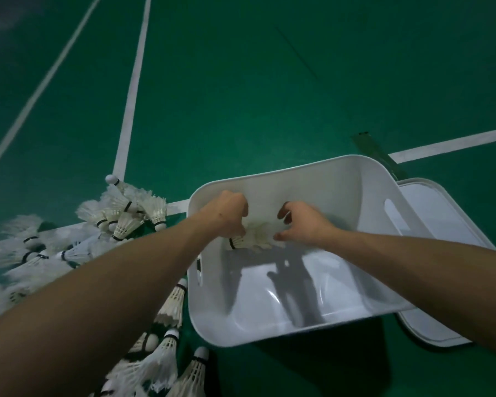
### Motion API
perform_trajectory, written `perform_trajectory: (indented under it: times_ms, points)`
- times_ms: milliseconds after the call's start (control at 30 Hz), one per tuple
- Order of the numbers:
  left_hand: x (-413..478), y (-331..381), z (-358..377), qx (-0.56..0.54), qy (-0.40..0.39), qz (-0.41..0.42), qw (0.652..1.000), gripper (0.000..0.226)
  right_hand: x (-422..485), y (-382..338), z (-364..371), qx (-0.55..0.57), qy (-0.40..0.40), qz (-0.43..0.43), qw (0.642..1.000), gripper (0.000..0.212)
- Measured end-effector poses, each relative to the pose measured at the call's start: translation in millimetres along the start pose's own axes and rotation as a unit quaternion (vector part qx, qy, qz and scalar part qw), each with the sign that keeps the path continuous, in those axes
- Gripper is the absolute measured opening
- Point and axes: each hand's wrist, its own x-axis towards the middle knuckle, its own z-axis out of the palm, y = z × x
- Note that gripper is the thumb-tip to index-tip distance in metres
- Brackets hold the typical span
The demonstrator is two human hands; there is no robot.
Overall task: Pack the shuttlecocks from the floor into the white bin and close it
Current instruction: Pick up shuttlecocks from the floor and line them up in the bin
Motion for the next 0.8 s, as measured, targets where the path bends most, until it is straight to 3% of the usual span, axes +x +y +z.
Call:
perform_trajectory:
  times_ms: [133,267,400,567,800]
  points:
    - [-28.2,-4.4,-32.9,0.050,0.055,0.077,0.994,0.038,-17.7,-54.1,-27.5,-0.129,-0.006,-0.114,0.985,0.048]
    - [-64.1,-29.4,-65.4,0.048,0.101,0.099,0.989,0.032,-29.7,-110.0,-54.4,-0.202,-0.006,-0.166,0.965,0.048]
    - [-95.2,-85.1,-79.5,0.040,0.121,0.059,0.990,0.026,-23.4,-162.6,-62.8,-0.231,0.020,-0.199,0.952,0.043]
    - [-127.5,-168.0,-41.0,-0.002,0.051,-0.038,0.998,0.032,-0.8,-228.6,-20.7,-0.235,0.009,-0.247,0.940,0.038]
    - [-156.6,-238.3,36.2,-0.171,0.035,-0.136,0.975,0.051,28.6,-263.3,93.4,-0.283,-0.111,-0.264,0.915,0.048]
